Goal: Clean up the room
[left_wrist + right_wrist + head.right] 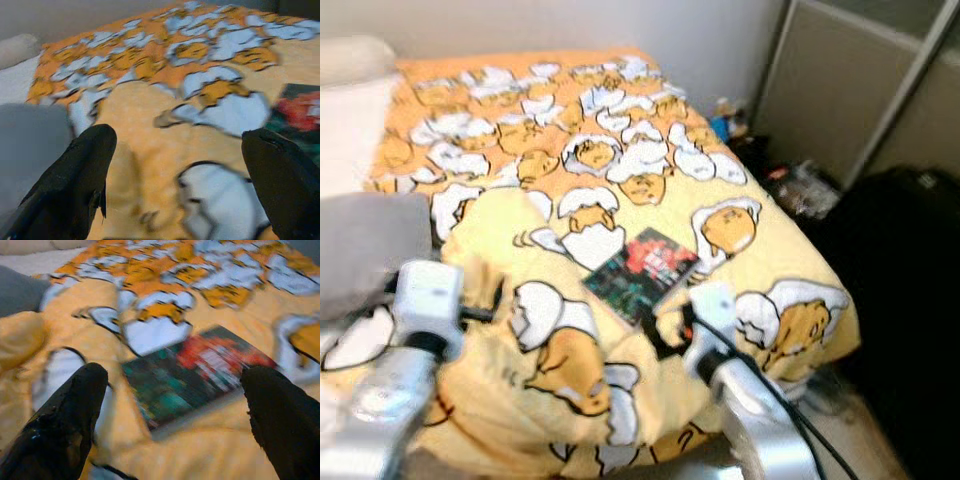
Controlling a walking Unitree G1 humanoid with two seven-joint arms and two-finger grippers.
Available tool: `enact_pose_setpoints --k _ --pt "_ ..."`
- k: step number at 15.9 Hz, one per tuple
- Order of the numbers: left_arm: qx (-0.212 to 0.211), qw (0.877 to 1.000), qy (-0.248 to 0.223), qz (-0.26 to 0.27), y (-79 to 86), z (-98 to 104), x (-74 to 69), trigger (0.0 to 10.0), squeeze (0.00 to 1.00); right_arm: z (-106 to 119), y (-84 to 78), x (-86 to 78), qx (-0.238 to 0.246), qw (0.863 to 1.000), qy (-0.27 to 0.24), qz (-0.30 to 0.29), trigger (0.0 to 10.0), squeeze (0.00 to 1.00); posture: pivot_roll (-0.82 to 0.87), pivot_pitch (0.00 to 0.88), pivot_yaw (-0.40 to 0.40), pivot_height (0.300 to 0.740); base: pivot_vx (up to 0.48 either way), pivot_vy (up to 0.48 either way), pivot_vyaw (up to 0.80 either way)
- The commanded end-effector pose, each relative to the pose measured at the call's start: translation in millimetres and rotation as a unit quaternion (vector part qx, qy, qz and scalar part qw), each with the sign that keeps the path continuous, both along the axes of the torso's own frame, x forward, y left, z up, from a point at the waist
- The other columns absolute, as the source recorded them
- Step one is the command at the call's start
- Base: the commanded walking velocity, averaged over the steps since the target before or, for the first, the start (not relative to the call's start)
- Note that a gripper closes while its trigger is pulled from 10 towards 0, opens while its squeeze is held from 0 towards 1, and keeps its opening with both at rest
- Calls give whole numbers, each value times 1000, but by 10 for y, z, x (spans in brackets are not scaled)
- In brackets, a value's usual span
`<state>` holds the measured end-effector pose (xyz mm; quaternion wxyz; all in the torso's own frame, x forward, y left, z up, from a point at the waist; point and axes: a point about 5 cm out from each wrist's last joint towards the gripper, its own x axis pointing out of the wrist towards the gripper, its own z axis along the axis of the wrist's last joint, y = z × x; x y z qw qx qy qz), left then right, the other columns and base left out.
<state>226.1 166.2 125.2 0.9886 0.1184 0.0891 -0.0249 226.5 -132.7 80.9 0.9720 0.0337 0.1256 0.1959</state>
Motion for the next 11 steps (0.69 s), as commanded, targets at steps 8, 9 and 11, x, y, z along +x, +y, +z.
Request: enact_pose_setpoints --k 8,9,11 --pt "-1 1000 -3 4 54 73 3 10000 0 30 31 9 12 1000 -1 27 10000 0 -43 0 11 740 0 123 200" --pt "-1 1000 -2 6 55 70 -5 10000 0 22 37 2 11 999 0 33 10000 0 -44 0 11 740 0 334 800" --pt "-2 1000 1 10 63 68 -21 10000 0 17 37 -2 8 999 1 43 10000 0 -41 0 12 740 0 332 800"
